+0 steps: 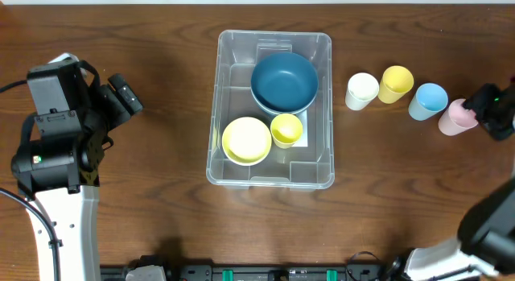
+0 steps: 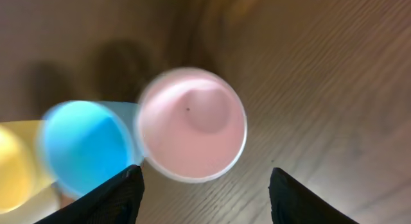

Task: Pack container
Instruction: 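Grasp the pink cup with the right gripper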

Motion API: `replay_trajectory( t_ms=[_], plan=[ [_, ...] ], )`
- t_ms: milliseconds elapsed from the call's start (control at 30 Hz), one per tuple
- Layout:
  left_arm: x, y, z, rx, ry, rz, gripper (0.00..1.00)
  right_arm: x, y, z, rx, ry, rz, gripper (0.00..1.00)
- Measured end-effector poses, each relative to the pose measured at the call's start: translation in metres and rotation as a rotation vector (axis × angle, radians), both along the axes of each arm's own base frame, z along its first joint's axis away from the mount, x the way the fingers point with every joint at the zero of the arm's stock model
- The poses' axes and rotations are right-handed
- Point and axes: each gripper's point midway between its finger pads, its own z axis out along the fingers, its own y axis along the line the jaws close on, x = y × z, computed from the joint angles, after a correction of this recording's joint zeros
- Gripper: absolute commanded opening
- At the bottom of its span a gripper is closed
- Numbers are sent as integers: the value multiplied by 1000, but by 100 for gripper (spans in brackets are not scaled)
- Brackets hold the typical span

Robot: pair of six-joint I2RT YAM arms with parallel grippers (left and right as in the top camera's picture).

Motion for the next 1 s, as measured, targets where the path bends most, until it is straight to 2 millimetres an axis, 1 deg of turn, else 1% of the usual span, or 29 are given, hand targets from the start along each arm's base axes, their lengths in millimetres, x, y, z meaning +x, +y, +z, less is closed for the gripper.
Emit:
replay_trajectory(
  t_ms=[33,133,200,233,300,400,467,533,600,700,800,867,900,933,967,1000],
  plan=[
    [0,0,0,0,0,0,98,0,1,-13,21,28,-3,60],
    [0,0,0,0,0,0,98,-3,3,-38,60,82,-12,59],
    [0,0,0,0,0,0,98,-7,4,-46,74,110,-23,59],
    [0,0,0,0,0,0,98,-10,5,-49,79,128,-32,54],
    [0,0,0,0,0,0,98,-13,3,-50,73,141,-54,37],
    [0,0,0,0,0,0,98,-14,-1,-50,58,143,-68,19],
    [0,0,0,0,0,0,98,-16,-4,-50,47,148,-79,6],
    [0,0,0,0,0,0,98,-19,-8,-50,35,160,-94,1],
    [0,0,0,0,0,0,98,-23,-11,-47,30,163,-110,1],
    [0,0,0,0,0,0,98,-35,-16,-41,18,189,-133,1],
    [0,0,0,0,0,0,98,-48,-17,-25,8,187,-159,1],
    [0,0,0,0,0,0,98,-51,-11,0,-8,138,-156,1],
    [0,0,0,0,0,0,98,-51,-7,16,-17,100,-149,1],
    [0,0,0,0,0,0,98,-47,2,35,-28,43,-125,1],
    [0,0,0,0,1,0,98,-42,15,58,-37,-26,-84,1],
    [0,0,0,0,0,0,98,-38,28,73,-40,-73,-45,1]
  ],
)
